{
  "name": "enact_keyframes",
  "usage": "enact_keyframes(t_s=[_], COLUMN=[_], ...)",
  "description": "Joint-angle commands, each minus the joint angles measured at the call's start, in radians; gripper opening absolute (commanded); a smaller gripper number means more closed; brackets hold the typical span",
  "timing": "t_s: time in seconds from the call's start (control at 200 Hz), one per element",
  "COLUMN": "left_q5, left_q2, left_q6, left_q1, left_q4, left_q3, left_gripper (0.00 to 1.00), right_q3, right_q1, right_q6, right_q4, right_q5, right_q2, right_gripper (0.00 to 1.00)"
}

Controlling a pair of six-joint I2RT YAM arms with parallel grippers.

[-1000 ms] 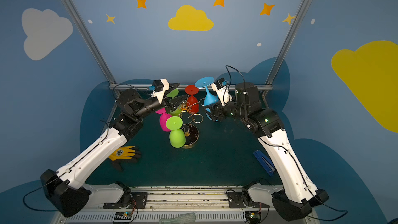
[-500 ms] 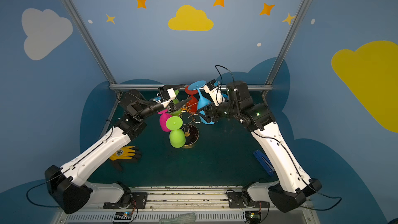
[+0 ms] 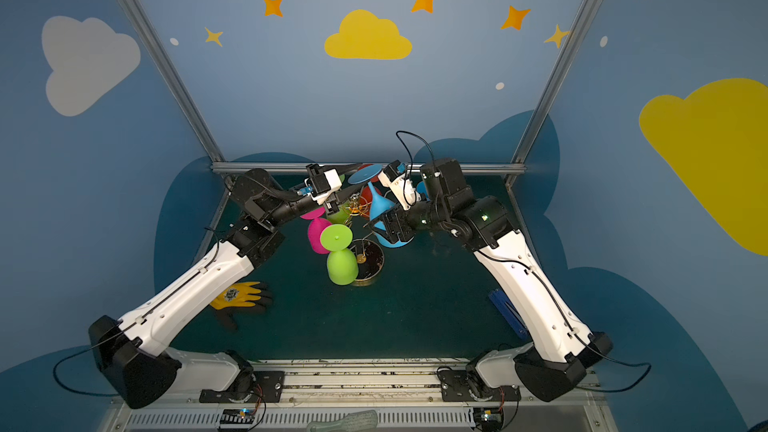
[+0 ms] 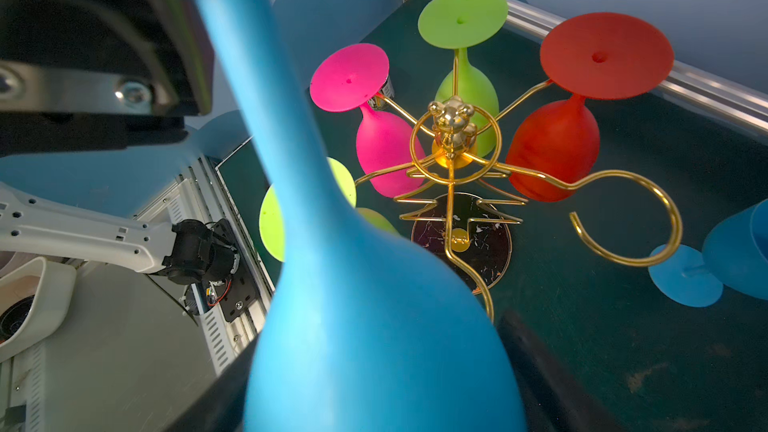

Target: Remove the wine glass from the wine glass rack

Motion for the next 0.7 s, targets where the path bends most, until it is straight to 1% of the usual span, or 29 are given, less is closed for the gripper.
enact_keyframes(t_s=[0.0,0.11,0.175,0.215,0.27,0.3,0.305,0.32,0.325,0.34,0.416,0.471,0.576,0.601,0.621,0.696], left_q5=[0.000,-0.015,-0.026,-0.032,-0.044,-0.053,-0.055,-0.061,-0.064,-0.073,-0.120,-0.160,-0.256,-0.266,-0.308,-0.371], left_q2=[0.005,0.003,0.001,0.000,-0.004,-0.007,-0.008,-0.009,-0.009,-0.011,-0.019,-0.027,-0.048,-0.055,-0.060,-0.079], left_q6=[0.009,0.011,0.010,0.010,0.010,0.009,0.009,0.010,0.010,0.008,-0.005,-0.031,-0.140,-0.174,-0.201,-0.309], left_q1=[-0.003,-0.003,-0.002,-0.002,-0.003,-0.002,-0.003,-0.003,-0.003,-0.003,-0.003,-0.003,-0.003,-0.001,-0.001,0.002], left_q4=[-0.001,0.006,0.017,0.026,0.034,0.038,0.038,0.039,0.040,0.043,0.048,0.053,0.067,0.072,0.077,0.111], left_q3=[0.022,0.014,0.008,0.002,-0.004,-0.008,-0.009,-0.010,-0.010,-0.012,-0.023,-0.033,-0.068,-0.081,-0.092,-0.139], left_gripper=[0.28,0.13,0.11,0.08,0.04,0.03,0.03,0.03,0.03,0.03,0.03,0.03,0.03,0.03,0.03,0.03], right_q3=[0.027,0.028,0.028,0.028,0.027,0.024,0.023,0.021,0.020,0.018,-0.002,-0.033,-0.108,-0.129,-0.146,-0.212], right_q1=[0.016,0.019,0.020,0.019,0.020,0.020,0.020,0.019,0.019,0.020,0.016,0.008,-0.020,-0.028,-0.034,-0.065], right_q6=[-0.009,-0.009,-0.005,-0.002,0.003,0.007,0.007,0.009,0.009,0.010,0.029,0.046,0.094,0.105,0.114,0.153], right_q4=[-0.016,-0.013,-0.005,0.001,0.011,0.022,0.022,0.028,0.028,0.036,0.081,0.138,0.279,0.317,0.348,0.466], right_q5=[0.001,0.003,0.003,-0.001,-0.001,0.001,0.001,0.001,0.001,0.001,0.006,-0.002,-0.030,-0.039,-0.049,-0.092], right_q2=[0.006,0.004,0.004,0.001,-0.002,-0.006,-0.006,-0.010,-0.011,-0.014,-0.038,-0.067,-0.136,-0.153,-0.167,-0.221], right_gripper=[0.22,0.22,0.23,0.25,0.33,0.37,0.39,0.41,0.44,0.46,0.66,0.74,0.81,0.82,0.83,0.86])
